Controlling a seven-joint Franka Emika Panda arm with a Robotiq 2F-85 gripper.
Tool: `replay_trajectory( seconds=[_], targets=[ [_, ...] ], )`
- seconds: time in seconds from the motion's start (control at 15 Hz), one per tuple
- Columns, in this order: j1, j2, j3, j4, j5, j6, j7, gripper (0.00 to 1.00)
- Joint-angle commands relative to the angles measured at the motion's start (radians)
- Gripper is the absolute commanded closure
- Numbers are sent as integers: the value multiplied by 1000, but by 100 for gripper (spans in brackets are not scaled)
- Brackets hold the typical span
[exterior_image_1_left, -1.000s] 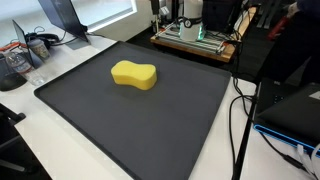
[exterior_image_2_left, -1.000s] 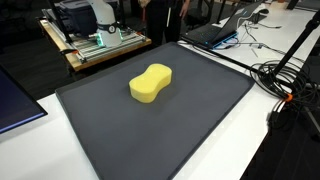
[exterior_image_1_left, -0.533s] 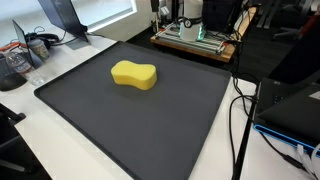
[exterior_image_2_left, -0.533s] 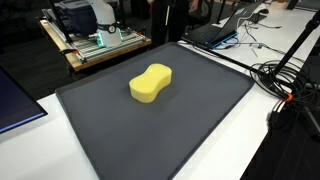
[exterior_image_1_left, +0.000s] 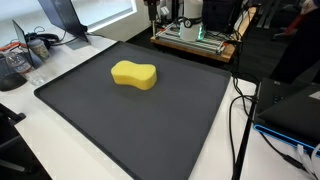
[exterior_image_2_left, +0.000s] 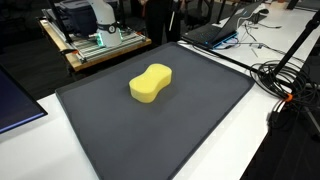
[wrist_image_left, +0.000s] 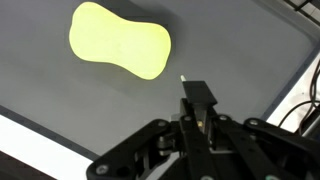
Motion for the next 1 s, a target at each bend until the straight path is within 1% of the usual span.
replay_trajectory(
  seconds=[0.0, 0.27, 0.4, 0.6, 0.73, 0.93],
  targets=[
    [19, 134, 27, 106, -116, 0, 118, 97],
    [58, 255, 40, 183, -217, 3, 264, 97],
    [82, 327, 41, 246, -249, -3, 326, 97],
    [111, 432, 30, 363, -250, -24, 383, 97],
    [119, 488, 14, 436, -251, -37, 406, 97],
    [90, 540, -3, 522, -198, -48, 379, 97]
  ],
)
